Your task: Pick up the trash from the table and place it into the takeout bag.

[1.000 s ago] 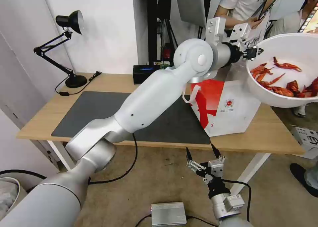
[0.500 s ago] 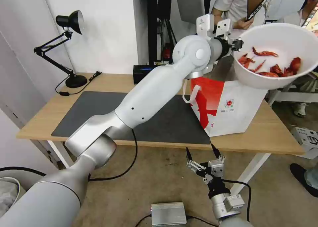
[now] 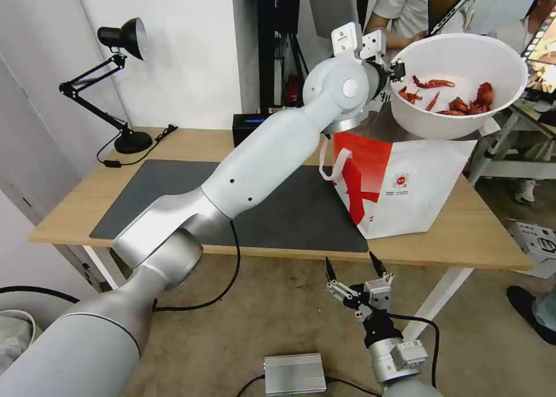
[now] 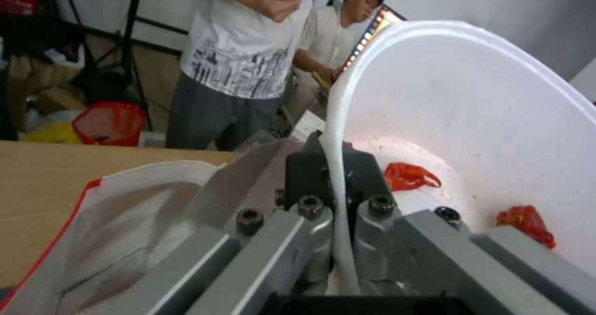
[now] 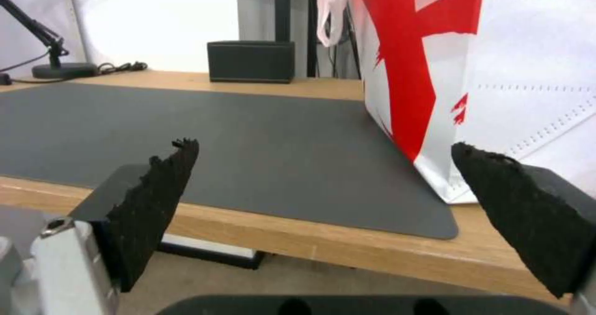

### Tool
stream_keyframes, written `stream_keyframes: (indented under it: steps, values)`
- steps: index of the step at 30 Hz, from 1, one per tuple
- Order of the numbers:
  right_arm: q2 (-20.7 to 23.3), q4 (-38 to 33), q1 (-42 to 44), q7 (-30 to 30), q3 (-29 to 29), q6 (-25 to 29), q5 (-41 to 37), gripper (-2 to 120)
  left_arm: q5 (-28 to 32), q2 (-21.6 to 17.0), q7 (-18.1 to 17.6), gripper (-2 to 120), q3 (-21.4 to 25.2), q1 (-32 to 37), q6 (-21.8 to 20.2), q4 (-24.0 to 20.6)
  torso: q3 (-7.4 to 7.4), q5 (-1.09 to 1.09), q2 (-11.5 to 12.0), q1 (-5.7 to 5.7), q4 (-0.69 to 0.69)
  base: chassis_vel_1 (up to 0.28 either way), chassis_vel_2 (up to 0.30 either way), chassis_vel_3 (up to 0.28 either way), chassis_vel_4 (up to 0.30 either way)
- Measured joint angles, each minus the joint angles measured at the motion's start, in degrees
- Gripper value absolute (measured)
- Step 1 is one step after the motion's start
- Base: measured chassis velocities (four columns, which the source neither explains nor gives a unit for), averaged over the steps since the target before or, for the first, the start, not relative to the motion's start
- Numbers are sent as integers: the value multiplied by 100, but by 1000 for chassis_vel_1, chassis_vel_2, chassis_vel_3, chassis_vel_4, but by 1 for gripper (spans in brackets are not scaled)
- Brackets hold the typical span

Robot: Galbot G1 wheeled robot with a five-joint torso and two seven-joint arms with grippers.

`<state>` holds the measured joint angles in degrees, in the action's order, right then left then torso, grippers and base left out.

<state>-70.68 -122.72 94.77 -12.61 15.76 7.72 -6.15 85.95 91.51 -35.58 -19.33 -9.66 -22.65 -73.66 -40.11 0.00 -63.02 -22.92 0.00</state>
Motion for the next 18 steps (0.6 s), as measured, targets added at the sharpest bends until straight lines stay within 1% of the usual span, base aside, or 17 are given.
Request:
stream_keyframes:
  steps: [5, 7, 12, 13, 18]
  values:
    - [0, 0, 0, 0, 0, 0, 0, 100, 36, 0, -147, 0, -66, -18, 86, 41, 0, 0, 0, 0, 0, 0, 0, 0, 0]
    - [0, 0, 0, 0, 0, 0, 0, 100, 42, 0, -239, 0, -154, -12, 137, 75, 0, 0, 0, 0, 0, 0, 0, 0, 0]
    - [0, 0, 0, 0, 0, 0, 0, 100, 41, 1, -340, 0, -268, 2, 211, 138, 0, 0, 0, 0, -1, 0, 0, 0, 0]
    - [0, 0, 0, 0, 0, 0, 0, 100, 40, 1, -409, 0, -310, 4, 272, 169, 0, 0, 0, 0, 0, 0, 0, 0, 0]
    - [0, 0, 0, 0, 0, 0, 0, 100, 69, 2, -540, 0, -325, -21, 385, 209, 0, 0, 0, 0, 0, 0, 0, 0, 0]
